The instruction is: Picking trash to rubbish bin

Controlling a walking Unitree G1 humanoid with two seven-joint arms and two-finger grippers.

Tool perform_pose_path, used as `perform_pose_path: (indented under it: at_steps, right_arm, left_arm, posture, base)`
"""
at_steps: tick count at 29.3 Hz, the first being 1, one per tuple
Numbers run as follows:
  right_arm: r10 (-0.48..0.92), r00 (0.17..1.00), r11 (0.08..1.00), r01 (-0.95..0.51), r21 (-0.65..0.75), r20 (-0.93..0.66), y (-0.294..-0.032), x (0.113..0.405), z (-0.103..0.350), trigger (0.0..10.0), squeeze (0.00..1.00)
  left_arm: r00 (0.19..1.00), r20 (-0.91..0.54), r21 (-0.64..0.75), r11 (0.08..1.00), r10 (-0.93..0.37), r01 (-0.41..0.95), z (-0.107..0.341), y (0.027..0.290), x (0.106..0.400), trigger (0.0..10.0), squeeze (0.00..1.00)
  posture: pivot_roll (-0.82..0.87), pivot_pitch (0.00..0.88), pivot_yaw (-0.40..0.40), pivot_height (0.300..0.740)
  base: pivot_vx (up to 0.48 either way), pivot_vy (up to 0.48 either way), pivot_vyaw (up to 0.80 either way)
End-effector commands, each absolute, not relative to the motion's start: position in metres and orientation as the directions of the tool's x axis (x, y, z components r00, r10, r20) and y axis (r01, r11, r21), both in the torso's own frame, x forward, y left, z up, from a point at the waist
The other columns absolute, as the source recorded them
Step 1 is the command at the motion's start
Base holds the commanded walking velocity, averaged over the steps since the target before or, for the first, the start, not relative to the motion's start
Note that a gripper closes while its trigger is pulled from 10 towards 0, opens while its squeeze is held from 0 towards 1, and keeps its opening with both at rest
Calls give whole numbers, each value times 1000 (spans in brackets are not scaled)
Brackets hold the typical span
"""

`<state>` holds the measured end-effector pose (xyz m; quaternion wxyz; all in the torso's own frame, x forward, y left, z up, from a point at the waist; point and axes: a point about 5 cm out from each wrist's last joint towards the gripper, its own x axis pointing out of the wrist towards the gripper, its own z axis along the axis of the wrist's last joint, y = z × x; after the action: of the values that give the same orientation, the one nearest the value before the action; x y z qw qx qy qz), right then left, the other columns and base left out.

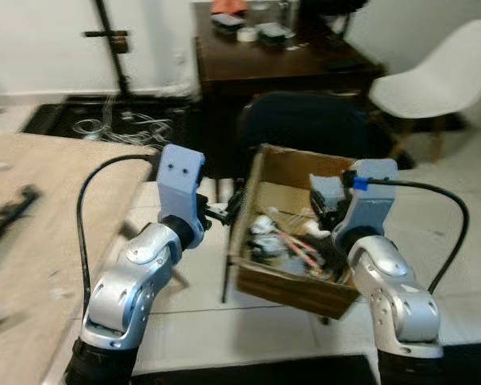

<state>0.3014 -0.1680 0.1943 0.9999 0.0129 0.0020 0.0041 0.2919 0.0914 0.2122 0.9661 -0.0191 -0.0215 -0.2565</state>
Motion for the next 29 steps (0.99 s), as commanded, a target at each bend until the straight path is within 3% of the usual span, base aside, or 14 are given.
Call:
perform_pose_path:
  at_steps: [1, 16, 26, 29]
  right_arm:
    - [5, 1000, 1000, -5, 31, 9, -170, 299, 196, 10000, 0]
    - [-15, 1000, 1000, 15, 23, 13, -179, 303, 196, 10000, 0]
    - [-10, 1000, 1000, 10, 28, 12, -177, 302, 195, 10000, 0]
    - [-10, 1000, 1000, 10, 29, 9, -177, 301, 194, 10000, 0]
  left_arm:
    - [861, 50, -16, 861, -507, 508, 211, 89, 290, 10000, 0]
    - [848, 75, -15, 850, -524, 527, 214, 86, 288, 10000, 0]
    - [847, 57, 12, 848, -529, 530, 212, 85, 289, 10000, 0]
    - [853, 51, -9, 854, -520, 521, 211, 85, 290, 10000, 0]
  posture:
    - [153, 72, 38, 740]
    - [157, 82, 27, 740]
    - [157, 82, 27, 740]
    - [157, 82, 27, 740]
  base:
    - [0, 0, 0]
    - [0, 0, 0]
    - [0, -443, 0]
    - [0, 0, 0]
